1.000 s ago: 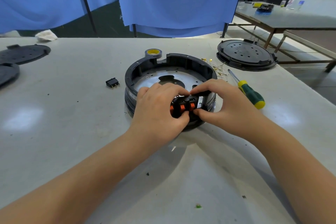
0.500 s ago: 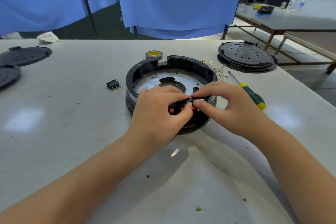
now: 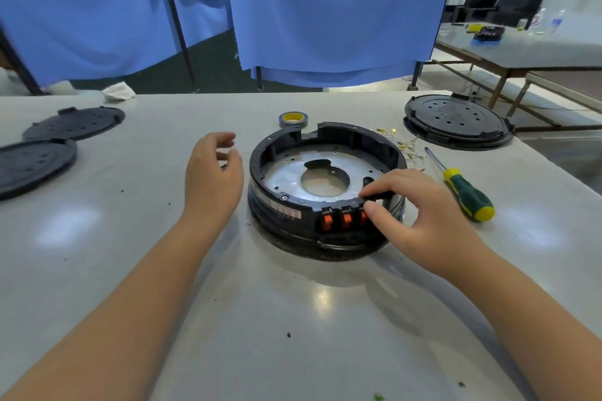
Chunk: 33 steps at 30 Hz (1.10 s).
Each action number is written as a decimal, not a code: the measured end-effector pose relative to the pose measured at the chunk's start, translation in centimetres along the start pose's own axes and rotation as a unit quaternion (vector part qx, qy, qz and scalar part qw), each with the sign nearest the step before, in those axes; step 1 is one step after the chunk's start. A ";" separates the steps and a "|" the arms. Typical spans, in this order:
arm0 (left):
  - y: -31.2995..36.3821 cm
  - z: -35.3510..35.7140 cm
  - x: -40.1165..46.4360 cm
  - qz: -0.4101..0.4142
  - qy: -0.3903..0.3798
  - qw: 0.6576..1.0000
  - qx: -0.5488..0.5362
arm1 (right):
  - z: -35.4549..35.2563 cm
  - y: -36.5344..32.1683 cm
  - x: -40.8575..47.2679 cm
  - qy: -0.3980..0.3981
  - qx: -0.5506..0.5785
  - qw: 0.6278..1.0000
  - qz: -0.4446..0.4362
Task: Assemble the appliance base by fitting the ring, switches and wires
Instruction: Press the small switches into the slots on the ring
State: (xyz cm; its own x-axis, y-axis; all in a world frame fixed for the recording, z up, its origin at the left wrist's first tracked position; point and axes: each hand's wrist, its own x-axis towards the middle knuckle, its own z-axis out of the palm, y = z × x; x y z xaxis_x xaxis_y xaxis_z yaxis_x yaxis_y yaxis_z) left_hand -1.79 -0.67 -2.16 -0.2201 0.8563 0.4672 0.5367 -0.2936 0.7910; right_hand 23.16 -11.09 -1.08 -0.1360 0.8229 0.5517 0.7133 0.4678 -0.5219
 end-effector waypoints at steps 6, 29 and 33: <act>-3.5 1.8 1.8 -0.080 -0.124 0.952 0.268 | -0.1 -0.4 0.0 0.001 -0.009 1.000 0.003; 10.8 0.6 -6.0 0.191 -0.110 0.973 -0.062 | -0.2 -0.6 -0.4 0.017 0.101 0.994 0.043; 11.3 2.1 -8.1 0.291 -0.156 0.943 -0.047 | -0.6 -1.1 -0.1 0.034 0.200 0.977 0.067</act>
State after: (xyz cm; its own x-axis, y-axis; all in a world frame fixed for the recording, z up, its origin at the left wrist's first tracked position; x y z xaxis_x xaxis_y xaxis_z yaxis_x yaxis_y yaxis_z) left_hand 7.76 -10.01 2.16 0.3472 0.6184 0.7051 0.4154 -0.7754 0.4755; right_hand 22.77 -11.89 -0.20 -0.0033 0.8683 0.4960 0.3939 0.4570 -0.7975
